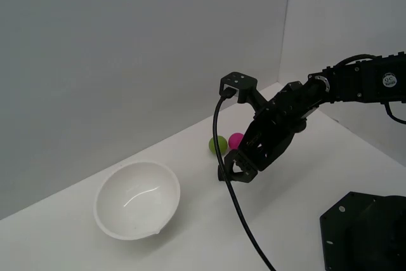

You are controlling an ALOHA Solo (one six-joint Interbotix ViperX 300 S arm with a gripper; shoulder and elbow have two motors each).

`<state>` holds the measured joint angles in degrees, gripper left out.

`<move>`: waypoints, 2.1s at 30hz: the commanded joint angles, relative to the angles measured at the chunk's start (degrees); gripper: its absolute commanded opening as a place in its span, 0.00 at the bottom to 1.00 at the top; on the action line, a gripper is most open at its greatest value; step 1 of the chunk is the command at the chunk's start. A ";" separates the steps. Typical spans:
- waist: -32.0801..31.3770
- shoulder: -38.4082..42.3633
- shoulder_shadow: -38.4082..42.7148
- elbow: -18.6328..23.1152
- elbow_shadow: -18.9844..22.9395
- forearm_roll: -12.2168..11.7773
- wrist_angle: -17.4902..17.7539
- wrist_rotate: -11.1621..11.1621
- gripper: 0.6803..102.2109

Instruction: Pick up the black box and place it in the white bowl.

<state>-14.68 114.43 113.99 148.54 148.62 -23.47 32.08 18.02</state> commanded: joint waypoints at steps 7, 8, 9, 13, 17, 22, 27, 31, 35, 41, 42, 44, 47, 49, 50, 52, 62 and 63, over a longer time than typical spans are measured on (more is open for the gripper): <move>-1.14 -2.90 -2.55 -0.88 -0.97 -0.62 -2.20 0.62 0.98; -1.14 -3.34 -3.08 -0.97 -1.05 -0.53 -2.37 0.62 0.98; -1.14 -3.87 -3.60 -1.05 -1.23 -0.35 -2.46 0.62 0.98; -1.49 -5.27 -4.92 -1.67 -1.76 0.09 -2.99 0.62 0.98; -1.93 -5.89 -5.54 -2.20 -2.46 0.79 -4.39 0.62 0.98; -2.20 -7.65 -7.38 -2.99 -3.16 1.41 -4.48 0.70 0.98; -2.90 -9.58 -9.23 -3.78 -3.96 1.76 -4.48 0.62 0.98; -3.69 -10.46 -10.02 -4.13 -4.31 1.76 -4.66 0.62 0.98; -4.13 -11.16 -10.81 -4.48 -4.57 1.76 -4.75 0.62 0.98; -4.75 -12.57 -12.22 -5.45 -5.63 1.76 -5.45 0.62 0.98; -4.75 -12.74 -12.39 -5.63 -5.80 1.76 -5.36 0.70 0.98; -4.92 -13.01 -12.66 -5.63 -5.80 1.76 -5.45 0.62 0.97; -5.01 -13.27 -12.92 -5.71 -5.89 1.76 -5.45 0.62 0.96; -5.01 -13.27 -13.01 -5.71 -5.80 1.76 -5.36 0.70 0.88; -5.10 -13.27 -12.92 -5.63 -5.71 1.76 -5.27 0.70 0.81; -5.27 -13.18 -12.83 -5.54 -5.63 1.76 -5.27 0.62 0.68; -5.54 -13.97 -13.62 -5.01 -5.10 1.76 -3.96 0.62 0.62; -5.54 -13.97 -13.62 -4.92 -5.01 1.76 -4.04 0.62 0.57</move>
<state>-19.86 99.58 99.32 143.53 143.53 -21.01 27.86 18.02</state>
